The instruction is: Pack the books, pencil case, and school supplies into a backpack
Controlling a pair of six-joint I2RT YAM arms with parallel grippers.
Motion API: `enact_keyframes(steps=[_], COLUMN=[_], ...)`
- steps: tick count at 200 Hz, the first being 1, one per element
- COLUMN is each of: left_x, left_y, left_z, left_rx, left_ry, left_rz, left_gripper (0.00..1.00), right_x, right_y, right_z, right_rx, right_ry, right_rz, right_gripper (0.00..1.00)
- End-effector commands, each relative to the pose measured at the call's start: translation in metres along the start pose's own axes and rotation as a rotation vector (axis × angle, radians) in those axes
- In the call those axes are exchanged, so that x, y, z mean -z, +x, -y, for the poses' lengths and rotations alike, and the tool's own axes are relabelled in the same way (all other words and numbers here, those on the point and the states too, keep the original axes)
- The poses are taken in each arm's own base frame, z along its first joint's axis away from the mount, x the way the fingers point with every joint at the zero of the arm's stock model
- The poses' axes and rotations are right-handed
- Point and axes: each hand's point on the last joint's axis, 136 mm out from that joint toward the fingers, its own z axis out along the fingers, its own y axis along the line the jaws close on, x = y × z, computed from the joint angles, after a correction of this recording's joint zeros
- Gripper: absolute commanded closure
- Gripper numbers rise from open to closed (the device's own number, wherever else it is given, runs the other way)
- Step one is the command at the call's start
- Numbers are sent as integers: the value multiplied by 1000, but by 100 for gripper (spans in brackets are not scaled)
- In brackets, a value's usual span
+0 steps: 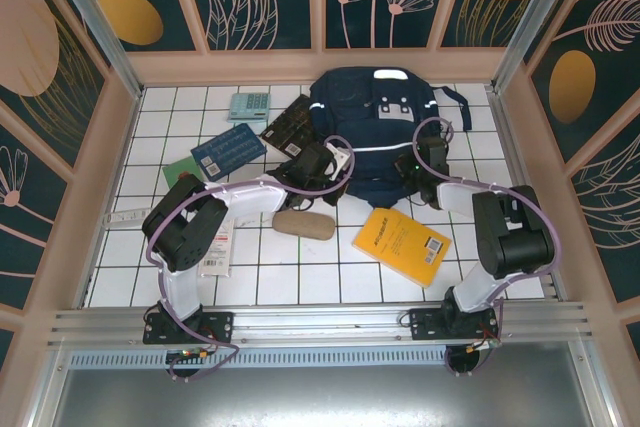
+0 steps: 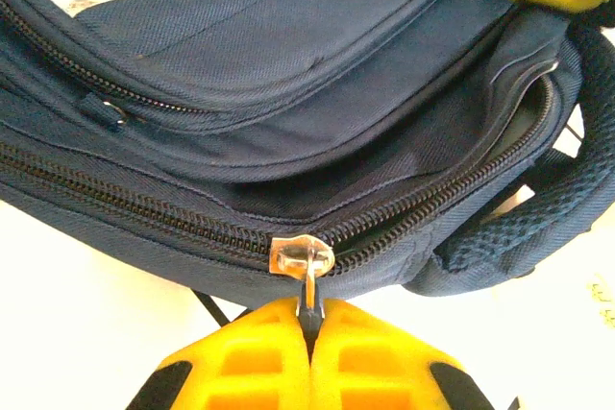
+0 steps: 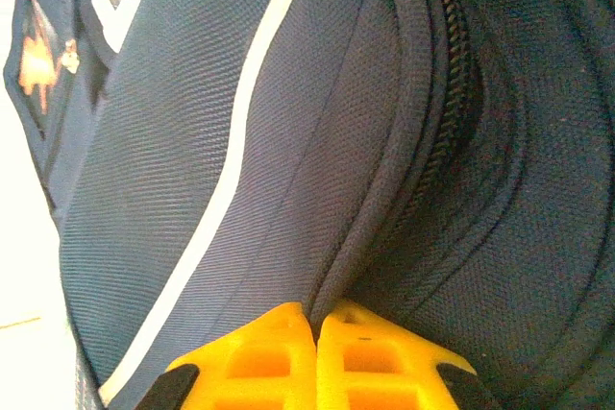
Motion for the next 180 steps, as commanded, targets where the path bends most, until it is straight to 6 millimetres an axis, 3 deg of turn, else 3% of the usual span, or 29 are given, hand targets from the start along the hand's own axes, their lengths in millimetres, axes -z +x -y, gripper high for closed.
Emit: enact_keyframes(steps=[1,49,103,137,163,180], left_x=[9,9,5,-3,-3,3], left_y=[-2,-3,-2,-12,-30,-37], left_z=[-10,-76,-142,-174,-181,-202], left_rx=[-46,5,158,218,250,281], left_ry=[-86,-356,-510,-647,-662,-753], left_rz=[5,-25,-54,-57,-8,17], left_gripper=[100,100,100,100,100,100], right_x=[23,47,67,73,77,82], right_y=[-35,-65,-87,-89,-93,-96], right_z=[-4,3,-2,-6,-8,-9], right_rx=[59,89,143,165,170,171], right_ry=[-2,-1,-9,-18,-21,-29], right_rz=[120,170,210,216,225,233], right_gripper=[100,100,100,100,100,100])
